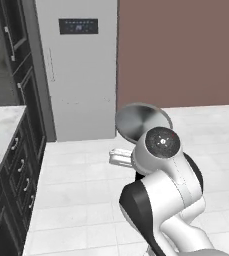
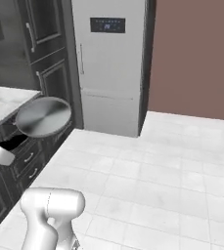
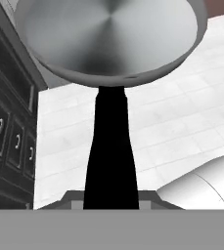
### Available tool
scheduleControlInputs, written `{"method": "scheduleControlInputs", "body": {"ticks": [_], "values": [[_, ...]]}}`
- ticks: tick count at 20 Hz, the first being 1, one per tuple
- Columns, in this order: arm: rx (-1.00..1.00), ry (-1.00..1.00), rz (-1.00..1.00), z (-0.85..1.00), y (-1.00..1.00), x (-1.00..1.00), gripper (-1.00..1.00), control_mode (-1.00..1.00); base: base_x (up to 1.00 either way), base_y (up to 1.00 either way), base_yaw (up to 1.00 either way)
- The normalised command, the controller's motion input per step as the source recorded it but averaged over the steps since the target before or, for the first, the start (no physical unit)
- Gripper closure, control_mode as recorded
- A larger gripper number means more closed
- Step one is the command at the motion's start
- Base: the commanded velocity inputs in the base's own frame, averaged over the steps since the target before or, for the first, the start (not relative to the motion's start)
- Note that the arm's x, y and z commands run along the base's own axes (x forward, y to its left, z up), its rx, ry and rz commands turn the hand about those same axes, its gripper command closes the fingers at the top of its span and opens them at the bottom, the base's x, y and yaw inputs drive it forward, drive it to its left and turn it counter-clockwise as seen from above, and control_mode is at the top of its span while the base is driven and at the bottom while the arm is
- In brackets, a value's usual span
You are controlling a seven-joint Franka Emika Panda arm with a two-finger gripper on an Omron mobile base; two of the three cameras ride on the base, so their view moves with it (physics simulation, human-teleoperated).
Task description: Move the pot and pan from the stove into the sink.
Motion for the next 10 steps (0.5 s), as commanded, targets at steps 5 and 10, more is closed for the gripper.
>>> {"method": "scheduleControlInputs", "body": {"ticks": [5, 10], "values": [[0.0, 0.0, 0.0, 0.0, 0.0, 0.0, 1.0, 1.0, 0.0, -0.04, -0.42], [0.0, 0.0, 0.0, 0.0, 0.0, 0.0, 1.0, 1.0, 0.0, -0.04, -0.43]]}}
